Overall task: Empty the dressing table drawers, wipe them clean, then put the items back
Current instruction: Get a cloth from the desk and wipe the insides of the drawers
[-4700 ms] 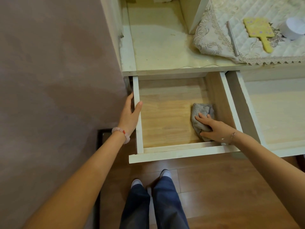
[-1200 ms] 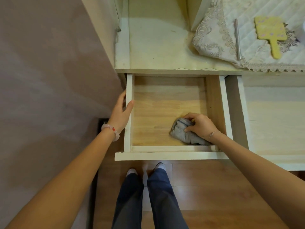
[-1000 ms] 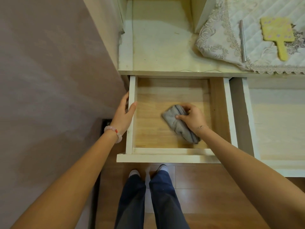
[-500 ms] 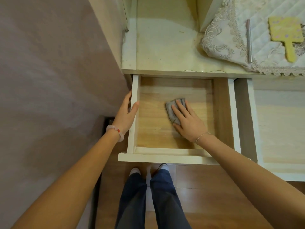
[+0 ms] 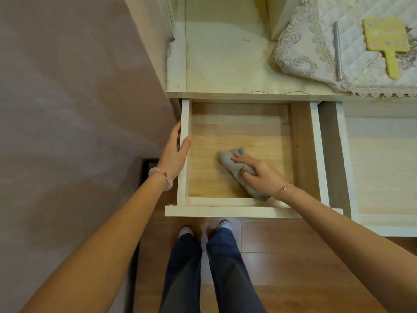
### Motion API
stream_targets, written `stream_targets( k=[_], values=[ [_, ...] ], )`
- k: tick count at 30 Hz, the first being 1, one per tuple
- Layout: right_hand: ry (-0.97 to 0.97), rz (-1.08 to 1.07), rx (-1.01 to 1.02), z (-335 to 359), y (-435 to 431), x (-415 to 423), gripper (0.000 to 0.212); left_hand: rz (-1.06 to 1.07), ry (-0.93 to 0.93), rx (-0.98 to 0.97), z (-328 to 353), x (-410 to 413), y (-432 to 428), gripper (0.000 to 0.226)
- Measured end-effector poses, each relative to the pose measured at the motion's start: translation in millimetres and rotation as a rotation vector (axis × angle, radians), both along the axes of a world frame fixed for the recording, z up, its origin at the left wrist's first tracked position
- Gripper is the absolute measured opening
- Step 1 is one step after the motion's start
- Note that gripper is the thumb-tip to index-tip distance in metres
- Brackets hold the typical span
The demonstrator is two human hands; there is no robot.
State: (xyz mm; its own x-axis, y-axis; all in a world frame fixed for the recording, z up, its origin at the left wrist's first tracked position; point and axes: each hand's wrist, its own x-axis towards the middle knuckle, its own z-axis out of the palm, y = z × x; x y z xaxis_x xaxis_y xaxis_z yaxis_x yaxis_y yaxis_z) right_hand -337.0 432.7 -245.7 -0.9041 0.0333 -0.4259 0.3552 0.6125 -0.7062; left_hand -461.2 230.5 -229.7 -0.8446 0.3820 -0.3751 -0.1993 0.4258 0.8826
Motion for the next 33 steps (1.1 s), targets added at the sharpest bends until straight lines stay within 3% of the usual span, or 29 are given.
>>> stream_targets(
  k=[3,6,9,16,26,33],
  values=[
    [-0.056,0.112,-0.191,19.8,-19.0,-1.6,0.046,0.001,0.007,0.007,-0.9,0.2,-0.5,0.049],
    [-0.14,0.366,-0.24,36.8,-41.2,-7.7,0.045,-0.01,0.013,-0.001,-2.5,-1.1,-1.5,0.05],
    [-0.23,0.464,-0.254,42.8,-53.1,-13.0,0.043,-0.022,0.009,-0.003,-2.0,-2.4,-1.5,0.051],
    [-0.338,0.415,-0.232,41.3,-39.1,-10.2,0.034,-0.022,0.012,-0.012,-0.6,-4.9,-1.5,0.051],
    [-0.438,0.203,-0.069,61.0,53.1,49.4,0.028,-0.01,0.004,-0.027,0.8,-1.9,-1.6,0.051],
    [-0.37,0.092,0.068,53.6,44.4,60.4,0.029,-0.007,0.048,-0.055,5.8,2.4,3.6,0.05]
  ],
)
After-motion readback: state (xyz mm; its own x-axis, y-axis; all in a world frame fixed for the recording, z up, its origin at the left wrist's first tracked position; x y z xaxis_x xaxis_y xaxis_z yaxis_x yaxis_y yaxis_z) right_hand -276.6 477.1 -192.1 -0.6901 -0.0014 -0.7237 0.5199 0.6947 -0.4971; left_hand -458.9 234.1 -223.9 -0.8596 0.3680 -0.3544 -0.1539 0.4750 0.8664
